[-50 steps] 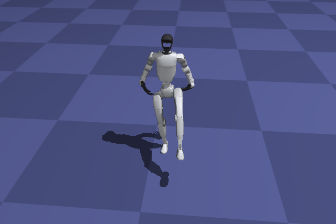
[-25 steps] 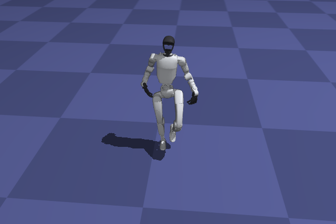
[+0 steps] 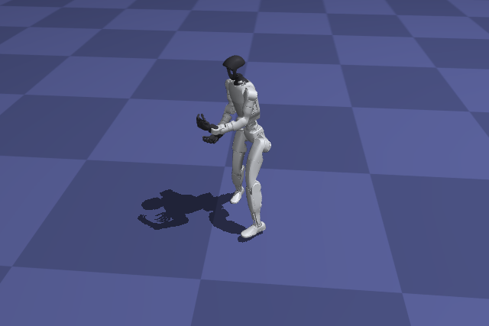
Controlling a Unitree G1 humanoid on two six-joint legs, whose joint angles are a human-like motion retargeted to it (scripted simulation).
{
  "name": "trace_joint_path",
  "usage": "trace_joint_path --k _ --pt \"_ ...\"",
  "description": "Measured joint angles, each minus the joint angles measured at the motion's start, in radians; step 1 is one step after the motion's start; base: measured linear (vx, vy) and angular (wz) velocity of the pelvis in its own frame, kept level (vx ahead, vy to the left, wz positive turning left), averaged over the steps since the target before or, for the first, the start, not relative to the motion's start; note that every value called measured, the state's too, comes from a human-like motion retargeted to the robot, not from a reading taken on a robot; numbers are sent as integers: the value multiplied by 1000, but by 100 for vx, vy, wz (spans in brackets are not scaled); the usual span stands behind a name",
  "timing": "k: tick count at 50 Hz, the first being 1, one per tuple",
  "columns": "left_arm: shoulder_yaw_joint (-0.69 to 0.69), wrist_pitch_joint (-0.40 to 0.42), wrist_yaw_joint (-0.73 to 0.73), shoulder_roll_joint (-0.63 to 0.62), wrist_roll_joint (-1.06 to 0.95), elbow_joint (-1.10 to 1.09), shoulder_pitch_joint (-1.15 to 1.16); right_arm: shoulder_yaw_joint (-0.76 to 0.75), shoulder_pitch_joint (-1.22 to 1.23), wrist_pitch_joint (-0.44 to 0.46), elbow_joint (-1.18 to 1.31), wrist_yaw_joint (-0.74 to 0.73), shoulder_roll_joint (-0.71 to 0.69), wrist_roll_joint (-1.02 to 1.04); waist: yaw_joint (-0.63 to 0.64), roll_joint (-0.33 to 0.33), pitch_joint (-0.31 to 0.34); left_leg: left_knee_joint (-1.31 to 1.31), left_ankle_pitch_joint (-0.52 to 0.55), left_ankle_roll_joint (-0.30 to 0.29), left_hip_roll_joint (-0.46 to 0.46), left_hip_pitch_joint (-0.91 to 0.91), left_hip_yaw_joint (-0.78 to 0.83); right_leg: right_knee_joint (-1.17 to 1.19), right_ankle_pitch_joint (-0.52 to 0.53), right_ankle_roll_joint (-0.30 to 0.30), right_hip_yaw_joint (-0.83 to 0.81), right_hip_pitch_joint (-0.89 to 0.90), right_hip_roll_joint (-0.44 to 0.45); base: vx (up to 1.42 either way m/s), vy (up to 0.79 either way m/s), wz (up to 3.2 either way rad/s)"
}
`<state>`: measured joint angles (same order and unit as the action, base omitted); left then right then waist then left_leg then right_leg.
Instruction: Kungfu
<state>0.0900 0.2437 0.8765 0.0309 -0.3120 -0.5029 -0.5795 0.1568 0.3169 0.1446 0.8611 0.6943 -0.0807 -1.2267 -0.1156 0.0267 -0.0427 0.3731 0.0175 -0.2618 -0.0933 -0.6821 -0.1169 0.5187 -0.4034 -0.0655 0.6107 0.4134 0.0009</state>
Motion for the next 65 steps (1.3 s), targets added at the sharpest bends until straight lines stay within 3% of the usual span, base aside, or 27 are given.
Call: trace_joint_path --k 2,5,8,10,12,16,20,23,26,29,31,32,37,40,45,52,59,65 --pt "-4 -8 74 -8 17 -85 30 73 8 72 8 12 -17 -34 2 -19 20 123 -178 87 -30 -42 152 113 -10 -67 -2 120 -19 22 65 -257" --pt "-2 -11 166 -12 38 -239 25 116 0 75 -1 46 -13 107 -58 -6 74 289 -262 137 -18 -171 208 227 56 -182 -222 293 -79 -17 70 -103" --pt "-4 -49 222 16 42 -322 19 134 -5 -26 1 16 16 294 -48 -17 110 418 -355 167 -59 -255 293 292 92 -72 -629 441 -291 -26 43 -105" --pt "-13 -56 236 2 54 -351 52 150 -36 -95 -1 9 31 361 -28 -76 92 471 -386 186 -38 -291 365 301 97 -24 -605 525 -336 7 28 -116" --pt "-14 -62 239 -10 57 -362 83 159 -61 -129 -8 33 46 415 -25 -98 87 505 -407 208 -29 -318 388 296 96 -82 -517 570 -315 9 31 -70" --pt "-26 -117 224 -10 16 -374 91 206 -42 -223 -37 83 139 531 -53 -78 89 550 -437 227 -30 -337 367 218 149 -106 -525 545 -309 3 29 -40" --pt "-60 -224 184 16 -20 -380 66 270 0 -408 -131 104 248 649 -52 -100 71 519 -439 237 -30 -282 393 112 201 -118 -506 473 -307 16 18 -51" --pt "-103 -285 155 32 -8 -407 46 327 24 -542 -259 87 306 612 -50 -110 50 470 -432 245 -21 -216 393 11 262 -132 -530 374 -325 21 23 -18" --pt "-129 -328 113 62 2 -489 51 387 96 -596 -429 57 363 437 -59 -110 18 398 -417 261 -13 -128 386 -33 429 -180 -554 288 -310 21 18 -15" --pt "-127 -391 74 89 25 -584 92 374 274 -578 -599 24 430 275 -58 -71 -18 309 -385 266 -83 -41 371 -22 700 -196 -664 257 -219 18 -8 -59" --pt "-100 -450 88 75 53 -620 136 312 430 -552 -665 -5 472 241 -67 -43 -51 217 -351 287 -100 33 404 36 803 -196 -772 275 -208 11 18 -35" --pt "-85 -477 109 64 73 -626 159 274 519 -542 -682 -30 494 232 -73 -34 -68 159 -323 295 -99 68 424 105 801 -196 -833 300 -214 15 6 -9" --pt "-12 -524 264 14 230 -617 306 136 930 -547 -645 -218 667 144 -67 -26 -168 -76 -185 311 -76 149 418 734 481 -196 -1035 528 -186 16 -12 20" --pt "31 -528 302 -1 264 -610 384 62 1085 -536 -607 -240 809 72 -69 -16 -207 -147 -149 334 -60 172 376 1052 310 -196 -1125 615 -180 30 -13 66" --pt "23 -532 305 10 307 -642 453 19 1213 -510 -516 -258 927 225 -142 10 -250 -188 -118 363 -33 181 282 1324 126 -196 -1217 746 -112 20 -10 85" --pt "-3 -552 319 27 259 -657 421 33 1166 -617 -529 -367 946 327 -194 29 -229 -199 -124 403 15 269 212 1268 50 -196 -1110 833 -82 14 11 56" --pt "-21 -515 266 41 246 -615 408 33 1085 -590 -528 -324 922 247 -224 12 -186 -232 -125 418 79 357 208 1080 37 -121 -1013 816 -173 3 13 24" --pt "-53 -536 257 40 164 -607 395 28 1026 -564 -552 -312 895 279 -220 1 -171 -265 -123 411 89 371 254 1006 23 -122 -1019 780 -186 -4 -1 -26"
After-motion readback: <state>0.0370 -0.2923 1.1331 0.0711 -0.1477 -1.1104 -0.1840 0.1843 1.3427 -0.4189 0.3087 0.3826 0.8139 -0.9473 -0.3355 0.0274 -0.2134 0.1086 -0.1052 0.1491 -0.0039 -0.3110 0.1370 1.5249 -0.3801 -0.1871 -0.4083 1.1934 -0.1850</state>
